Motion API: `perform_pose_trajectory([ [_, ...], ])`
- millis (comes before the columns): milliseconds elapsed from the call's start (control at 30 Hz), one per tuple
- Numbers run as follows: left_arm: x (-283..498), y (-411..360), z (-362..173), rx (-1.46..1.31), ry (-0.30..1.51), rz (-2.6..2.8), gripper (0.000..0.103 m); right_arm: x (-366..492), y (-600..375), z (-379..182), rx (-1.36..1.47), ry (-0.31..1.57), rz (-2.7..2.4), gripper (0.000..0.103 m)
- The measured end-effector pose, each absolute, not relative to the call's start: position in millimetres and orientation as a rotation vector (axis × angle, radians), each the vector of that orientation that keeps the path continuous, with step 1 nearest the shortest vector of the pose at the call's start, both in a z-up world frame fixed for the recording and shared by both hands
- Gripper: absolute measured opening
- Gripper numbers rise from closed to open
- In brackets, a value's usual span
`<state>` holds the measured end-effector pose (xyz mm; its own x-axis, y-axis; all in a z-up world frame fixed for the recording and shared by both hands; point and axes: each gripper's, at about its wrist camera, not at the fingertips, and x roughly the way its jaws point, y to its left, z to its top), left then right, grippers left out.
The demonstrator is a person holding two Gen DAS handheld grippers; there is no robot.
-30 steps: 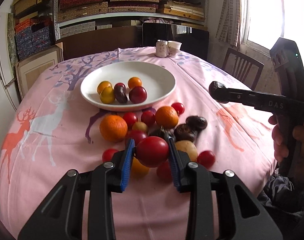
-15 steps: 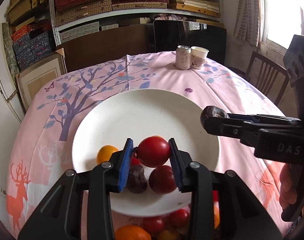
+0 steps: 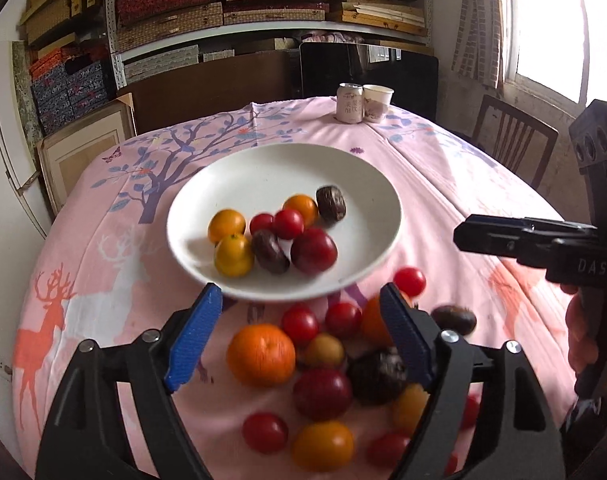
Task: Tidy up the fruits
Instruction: 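Drop the red tomato and purple fruit into the white plate, then grasp an orange tomato with the left tool while the right tool grasps a red cherry tomato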
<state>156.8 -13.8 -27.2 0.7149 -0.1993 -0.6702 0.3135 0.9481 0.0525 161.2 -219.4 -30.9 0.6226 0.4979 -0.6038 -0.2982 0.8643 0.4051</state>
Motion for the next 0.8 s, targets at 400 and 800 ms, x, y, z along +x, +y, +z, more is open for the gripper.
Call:
perform_pose_trajectory([
  [400,75,7,-68,0.161,0.763,-0.293,0.048,117,-229,-61,0.244,0.749,0.429,0.056],
  [800,99,-2,-79,0.137,0.808,-0.323,0.041,115,-229,-64,0.260,0.749,0.448,0.056],
])
